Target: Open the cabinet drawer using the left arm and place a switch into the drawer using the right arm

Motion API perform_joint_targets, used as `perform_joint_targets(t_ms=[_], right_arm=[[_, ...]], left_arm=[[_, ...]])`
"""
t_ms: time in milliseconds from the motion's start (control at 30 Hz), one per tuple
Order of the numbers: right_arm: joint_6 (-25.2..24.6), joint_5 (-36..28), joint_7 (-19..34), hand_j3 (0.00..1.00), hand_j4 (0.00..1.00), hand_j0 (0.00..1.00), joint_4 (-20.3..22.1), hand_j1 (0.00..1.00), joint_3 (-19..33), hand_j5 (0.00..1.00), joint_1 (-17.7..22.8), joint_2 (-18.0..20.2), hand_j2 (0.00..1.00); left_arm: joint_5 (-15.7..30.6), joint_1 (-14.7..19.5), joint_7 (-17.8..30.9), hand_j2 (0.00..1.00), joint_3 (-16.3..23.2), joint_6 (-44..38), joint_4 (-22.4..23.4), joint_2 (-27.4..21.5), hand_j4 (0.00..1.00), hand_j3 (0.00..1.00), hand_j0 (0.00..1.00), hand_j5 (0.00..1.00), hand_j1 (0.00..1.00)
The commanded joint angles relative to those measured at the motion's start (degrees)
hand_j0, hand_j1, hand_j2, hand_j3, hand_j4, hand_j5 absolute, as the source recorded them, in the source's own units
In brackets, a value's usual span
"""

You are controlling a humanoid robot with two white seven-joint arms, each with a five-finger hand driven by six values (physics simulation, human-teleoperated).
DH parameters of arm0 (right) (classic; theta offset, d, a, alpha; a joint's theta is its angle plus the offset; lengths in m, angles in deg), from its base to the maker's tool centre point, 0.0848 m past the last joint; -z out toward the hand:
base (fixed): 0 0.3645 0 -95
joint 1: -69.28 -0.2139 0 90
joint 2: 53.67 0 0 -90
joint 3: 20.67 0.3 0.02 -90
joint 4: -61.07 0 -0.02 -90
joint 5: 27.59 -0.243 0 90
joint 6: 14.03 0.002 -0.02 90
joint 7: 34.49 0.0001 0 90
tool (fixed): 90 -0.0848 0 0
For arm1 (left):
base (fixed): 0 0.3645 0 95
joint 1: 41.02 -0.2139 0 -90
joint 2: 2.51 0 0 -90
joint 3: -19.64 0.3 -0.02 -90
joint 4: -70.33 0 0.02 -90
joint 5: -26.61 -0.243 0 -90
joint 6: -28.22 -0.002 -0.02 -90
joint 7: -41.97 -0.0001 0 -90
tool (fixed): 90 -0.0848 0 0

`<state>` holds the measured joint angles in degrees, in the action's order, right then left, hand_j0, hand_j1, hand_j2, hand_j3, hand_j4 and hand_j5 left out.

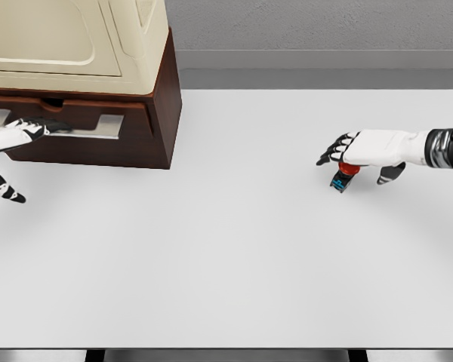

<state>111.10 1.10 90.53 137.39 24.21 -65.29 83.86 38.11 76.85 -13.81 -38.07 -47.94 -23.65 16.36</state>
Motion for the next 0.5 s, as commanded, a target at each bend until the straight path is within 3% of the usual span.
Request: perform_joint_targets(t_ms=[0,467], right_arm=[[-0.1,-0.2,0.0,1.00,1.00,1.00,0.0,1.00,0.0,1.00,0.0,0.0,1.00],[-0.1,-0.2,0.0,0.99,0.99,0.99,0.1,0.99,0.0,0.99,0.0,-0.1,0.99]], left_arm=[[4.5,0.0,0.8,1.00,1.0,1.4,-1.1,-1.1,1.00,1.00,1.00,1.00,1.00],[8.2,0.0,0.8,1.00,2.5,4.4,-3.2,-7.4,1.00,1.00,1.00,1.00,1.00]])
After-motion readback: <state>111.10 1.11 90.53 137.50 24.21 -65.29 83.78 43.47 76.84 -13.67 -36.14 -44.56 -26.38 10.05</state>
